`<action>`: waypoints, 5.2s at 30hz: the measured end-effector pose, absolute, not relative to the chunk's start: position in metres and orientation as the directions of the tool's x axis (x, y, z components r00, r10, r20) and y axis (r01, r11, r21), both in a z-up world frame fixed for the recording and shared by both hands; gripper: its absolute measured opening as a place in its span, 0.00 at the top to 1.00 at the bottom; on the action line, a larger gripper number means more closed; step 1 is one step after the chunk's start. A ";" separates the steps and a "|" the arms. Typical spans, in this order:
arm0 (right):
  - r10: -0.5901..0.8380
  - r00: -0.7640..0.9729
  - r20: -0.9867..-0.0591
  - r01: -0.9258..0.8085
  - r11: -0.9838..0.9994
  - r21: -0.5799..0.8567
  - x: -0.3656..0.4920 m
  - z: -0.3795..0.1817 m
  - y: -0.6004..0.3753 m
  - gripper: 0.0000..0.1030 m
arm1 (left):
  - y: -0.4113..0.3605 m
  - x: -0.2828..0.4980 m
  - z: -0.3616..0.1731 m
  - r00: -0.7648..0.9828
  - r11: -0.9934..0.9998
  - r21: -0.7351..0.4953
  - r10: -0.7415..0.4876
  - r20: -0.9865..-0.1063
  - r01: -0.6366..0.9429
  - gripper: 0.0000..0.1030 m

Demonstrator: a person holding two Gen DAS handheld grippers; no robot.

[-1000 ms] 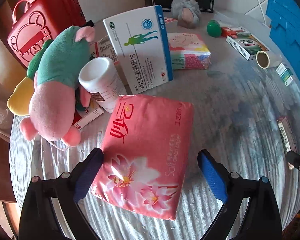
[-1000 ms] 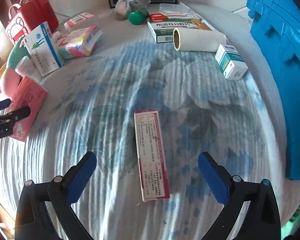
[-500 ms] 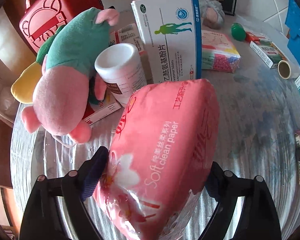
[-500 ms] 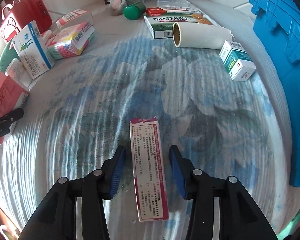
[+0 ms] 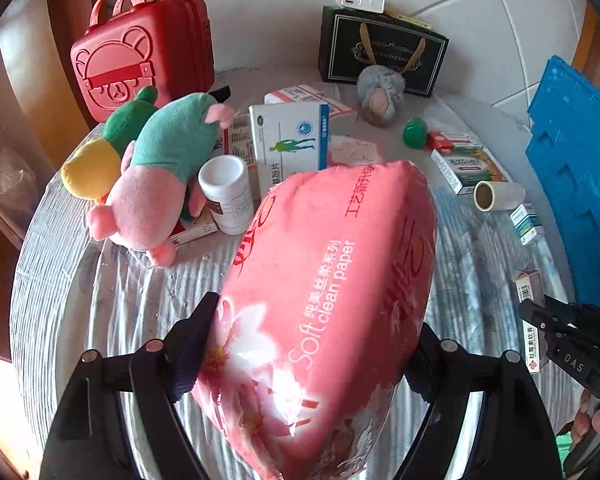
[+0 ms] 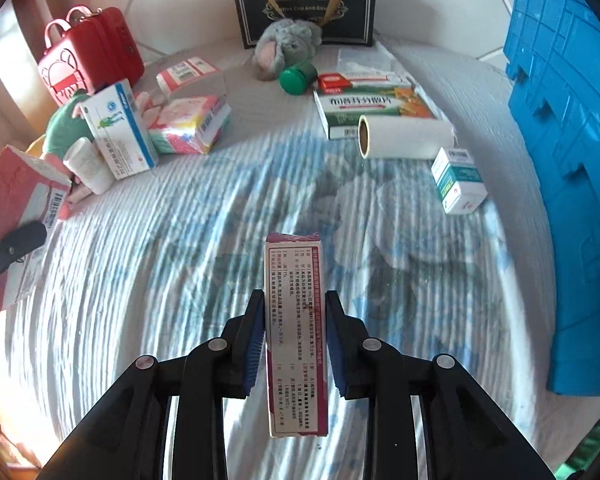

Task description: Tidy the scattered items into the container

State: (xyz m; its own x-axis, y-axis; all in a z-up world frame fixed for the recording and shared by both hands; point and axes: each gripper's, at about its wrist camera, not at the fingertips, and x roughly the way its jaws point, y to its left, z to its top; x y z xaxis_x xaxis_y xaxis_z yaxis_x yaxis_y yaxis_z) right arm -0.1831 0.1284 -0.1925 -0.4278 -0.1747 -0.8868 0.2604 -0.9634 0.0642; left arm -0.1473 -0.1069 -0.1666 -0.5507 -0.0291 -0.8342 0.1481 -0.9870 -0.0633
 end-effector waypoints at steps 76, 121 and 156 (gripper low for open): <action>-0.164 -0.667 -0.727 0.193 -0.980 0.044 -0.142 -0.004 0.587 0.51 | 0.430 -0.120 0.021 -0.706 -0.969 0.031 0.156 -0.691 -0.245 0.14; -0.377 -0.607 -0.700 0.484 -0.874 0.050 -0.222 -0.016 0.112 0.00 | -0.217 -0.116 -0.060 -0.600 -0.883 -0.075 -0.251 -0.760 0.464 0.14; -0.024 -0.349 -0.937 0.478 -0.864 -0.156 -0.510 -0.247 -0.176 0.05 | -0.414 -0.341 -0.232 -0.519 -0.901 -0.230 0.007 -0.855 0.367 0.13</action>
